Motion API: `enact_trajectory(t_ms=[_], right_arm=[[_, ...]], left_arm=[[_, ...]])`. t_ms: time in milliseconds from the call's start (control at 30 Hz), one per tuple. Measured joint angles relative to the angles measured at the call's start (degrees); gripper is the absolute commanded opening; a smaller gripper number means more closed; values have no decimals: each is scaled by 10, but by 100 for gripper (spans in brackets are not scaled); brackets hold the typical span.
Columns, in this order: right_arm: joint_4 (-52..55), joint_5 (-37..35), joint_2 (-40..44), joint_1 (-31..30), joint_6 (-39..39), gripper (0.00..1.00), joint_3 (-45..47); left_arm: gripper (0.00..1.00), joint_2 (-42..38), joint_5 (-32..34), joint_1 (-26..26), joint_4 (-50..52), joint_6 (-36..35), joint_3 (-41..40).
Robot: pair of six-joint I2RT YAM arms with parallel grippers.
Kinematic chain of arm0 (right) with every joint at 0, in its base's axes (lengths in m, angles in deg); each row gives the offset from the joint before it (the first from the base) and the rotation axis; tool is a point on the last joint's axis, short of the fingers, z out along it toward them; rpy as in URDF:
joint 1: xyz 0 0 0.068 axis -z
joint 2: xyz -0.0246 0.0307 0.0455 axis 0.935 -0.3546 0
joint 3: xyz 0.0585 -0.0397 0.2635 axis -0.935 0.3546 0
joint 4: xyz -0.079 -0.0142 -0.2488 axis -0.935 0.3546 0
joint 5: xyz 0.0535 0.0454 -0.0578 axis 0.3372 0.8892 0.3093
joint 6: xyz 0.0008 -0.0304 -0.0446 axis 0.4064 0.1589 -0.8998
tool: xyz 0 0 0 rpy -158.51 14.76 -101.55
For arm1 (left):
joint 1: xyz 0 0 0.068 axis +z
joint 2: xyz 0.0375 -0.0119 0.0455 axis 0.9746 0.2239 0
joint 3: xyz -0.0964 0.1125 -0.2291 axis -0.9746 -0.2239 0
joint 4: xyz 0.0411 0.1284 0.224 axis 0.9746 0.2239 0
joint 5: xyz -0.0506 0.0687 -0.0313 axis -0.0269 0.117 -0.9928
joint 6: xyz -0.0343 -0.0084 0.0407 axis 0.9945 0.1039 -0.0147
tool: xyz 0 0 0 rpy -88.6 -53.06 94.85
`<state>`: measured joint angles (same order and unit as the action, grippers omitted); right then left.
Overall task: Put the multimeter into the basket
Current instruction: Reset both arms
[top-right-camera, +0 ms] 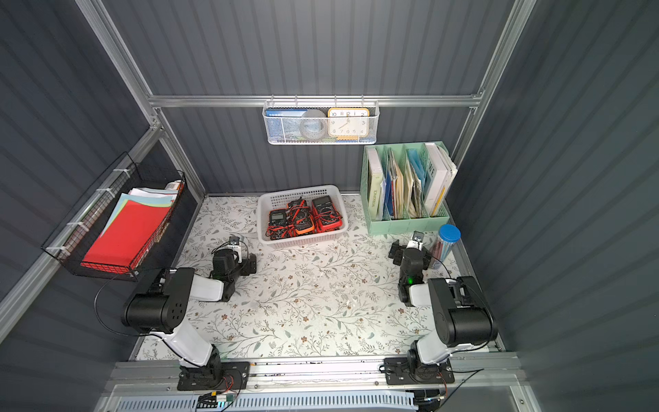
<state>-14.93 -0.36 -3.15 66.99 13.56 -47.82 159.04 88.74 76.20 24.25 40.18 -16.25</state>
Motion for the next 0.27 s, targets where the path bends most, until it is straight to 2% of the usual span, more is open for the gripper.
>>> enact_trajectory(t_ms=[267], right_arm=[[3,0,0,0,0,99,0]], left_arm=[[99,0,0,0,0,0,0]])
